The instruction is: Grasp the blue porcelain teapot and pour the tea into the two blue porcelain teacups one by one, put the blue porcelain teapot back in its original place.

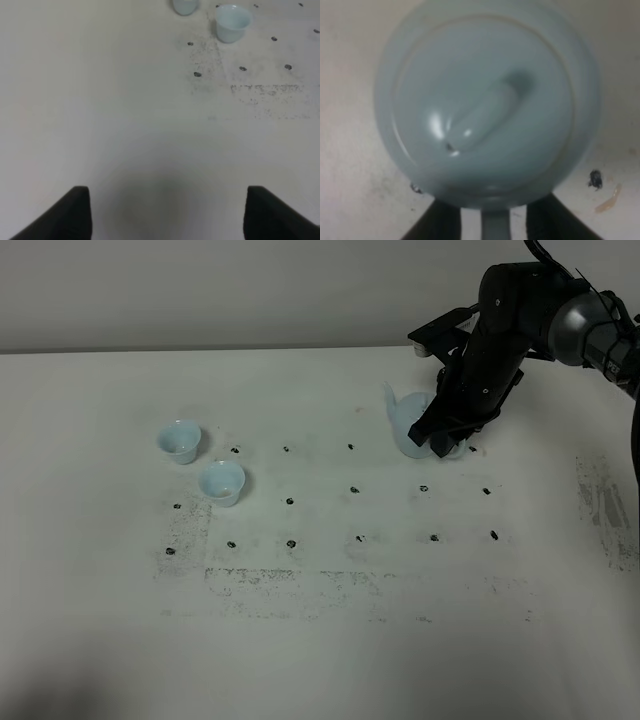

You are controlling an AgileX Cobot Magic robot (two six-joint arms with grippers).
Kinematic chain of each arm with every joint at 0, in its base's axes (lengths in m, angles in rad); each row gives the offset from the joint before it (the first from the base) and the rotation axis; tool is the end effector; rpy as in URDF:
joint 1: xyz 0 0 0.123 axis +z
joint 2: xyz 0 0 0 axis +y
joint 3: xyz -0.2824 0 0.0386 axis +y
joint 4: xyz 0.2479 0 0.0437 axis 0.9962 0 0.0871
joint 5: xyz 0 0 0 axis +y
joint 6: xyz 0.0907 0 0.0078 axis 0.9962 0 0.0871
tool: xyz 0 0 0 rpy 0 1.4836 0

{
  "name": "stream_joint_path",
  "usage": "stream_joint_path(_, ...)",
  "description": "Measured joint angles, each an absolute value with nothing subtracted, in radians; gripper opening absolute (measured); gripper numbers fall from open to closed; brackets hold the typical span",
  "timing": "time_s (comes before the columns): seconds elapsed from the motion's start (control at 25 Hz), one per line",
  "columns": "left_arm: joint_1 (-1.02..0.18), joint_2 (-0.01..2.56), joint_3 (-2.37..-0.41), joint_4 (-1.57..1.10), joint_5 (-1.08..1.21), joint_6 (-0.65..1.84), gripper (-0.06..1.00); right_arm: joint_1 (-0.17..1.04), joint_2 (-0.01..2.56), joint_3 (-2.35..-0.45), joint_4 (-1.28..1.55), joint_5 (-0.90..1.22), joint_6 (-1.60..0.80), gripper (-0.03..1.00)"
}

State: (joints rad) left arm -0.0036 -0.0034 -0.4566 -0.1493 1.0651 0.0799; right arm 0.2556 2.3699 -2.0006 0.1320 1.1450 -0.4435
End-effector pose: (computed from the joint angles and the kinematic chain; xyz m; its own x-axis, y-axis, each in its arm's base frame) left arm -0.0013 -0.0119 0.2654 -0.4901 0.0089 -0.8716 0.1205 0.9910 -0.0576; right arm 0.4707 0.1343 0.1541 -0.7841 -0.5938 -0.1805 -0.6107 0.7900 0.0542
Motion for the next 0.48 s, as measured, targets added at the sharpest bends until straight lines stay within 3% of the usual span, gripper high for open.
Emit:
stream_joint_path(0.36,-0.004,-0.003,-0.457,-0.149,1.065,0.08,0.61,0.256,2.37,-2.001,0.137,1.159,-0.44,0.06)
stream_joint_path(0.48,-0.004,-0.003,-0.457,-0.149,1.065,0.08,0.61,0.256,2.37,-2.001,0.137,1.16,-0.432,0.06)
